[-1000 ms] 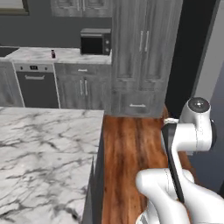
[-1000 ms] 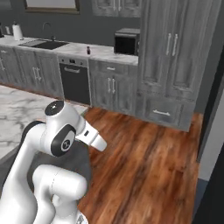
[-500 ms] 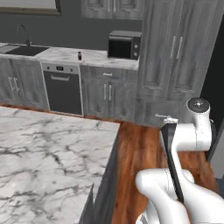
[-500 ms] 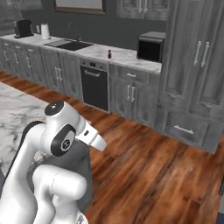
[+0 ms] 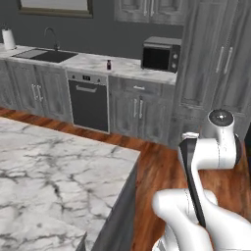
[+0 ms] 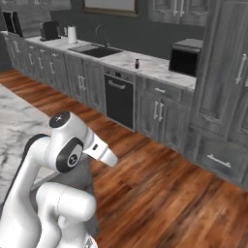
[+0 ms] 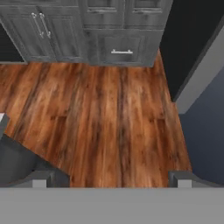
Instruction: There is a wine glass and glass cup on the dining counter. Place the wine bottle next to the wine glass and the juice bottle next to the glass cup.
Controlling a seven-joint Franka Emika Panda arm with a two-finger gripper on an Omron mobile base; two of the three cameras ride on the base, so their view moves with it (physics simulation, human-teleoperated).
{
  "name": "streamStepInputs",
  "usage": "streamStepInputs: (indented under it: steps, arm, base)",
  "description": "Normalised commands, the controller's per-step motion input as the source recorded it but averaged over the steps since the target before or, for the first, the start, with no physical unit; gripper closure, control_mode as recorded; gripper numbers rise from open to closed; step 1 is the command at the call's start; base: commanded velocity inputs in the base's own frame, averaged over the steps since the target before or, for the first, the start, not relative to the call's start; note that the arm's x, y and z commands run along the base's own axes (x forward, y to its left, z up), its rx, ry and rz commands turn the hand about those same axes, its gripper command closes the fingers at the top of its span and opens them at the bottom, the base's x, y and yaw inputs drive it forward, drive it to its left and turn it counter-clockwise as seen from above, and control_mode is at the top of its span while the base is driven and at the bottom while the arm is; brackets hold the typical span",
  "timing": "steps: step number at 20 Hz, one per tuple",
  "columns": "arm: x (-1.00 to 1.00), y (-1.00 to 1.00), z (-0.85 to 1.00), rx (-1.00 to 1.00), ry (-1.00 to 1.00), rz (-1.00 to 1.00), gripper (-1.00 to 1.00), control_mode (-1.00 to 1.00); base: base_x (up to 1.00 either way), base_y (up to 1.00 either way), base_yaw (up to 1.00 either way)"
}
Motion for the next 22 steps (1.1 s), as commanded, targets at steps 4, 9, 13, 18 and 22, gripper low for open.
streamStepInputs:
  steps: [4, 9, 13, 18, 22]
  arm:
    - [0.0, 0.0, 0.0, 0.0, 0.0, 0.0, -1.0, 1.0]
    - [0.0, 0.0, 0.0, 0.0, 0.0, 0.0, -1.0, 1.0]
    - [0.0, 0.0, 0.0, 0.0, 0.0, 0.0, -1.0, 1.0]
    - [0.0, 0.0, 0.0, 0.0, 0.0, 0.0, -1.0, 1.0]
    - [0.0, 0.0, 0.0, 0.0, 0.0, 0.0, -1.0, 1.0]
  base:
    - [0.64, -0.46, 0.21]
    - [0.6, -0.47, 0.22]
    - [0.57, -0.46, 0.25]
    - [0.55, -0.44, 0.28]
    - [0.54, -0.45, 0.28]
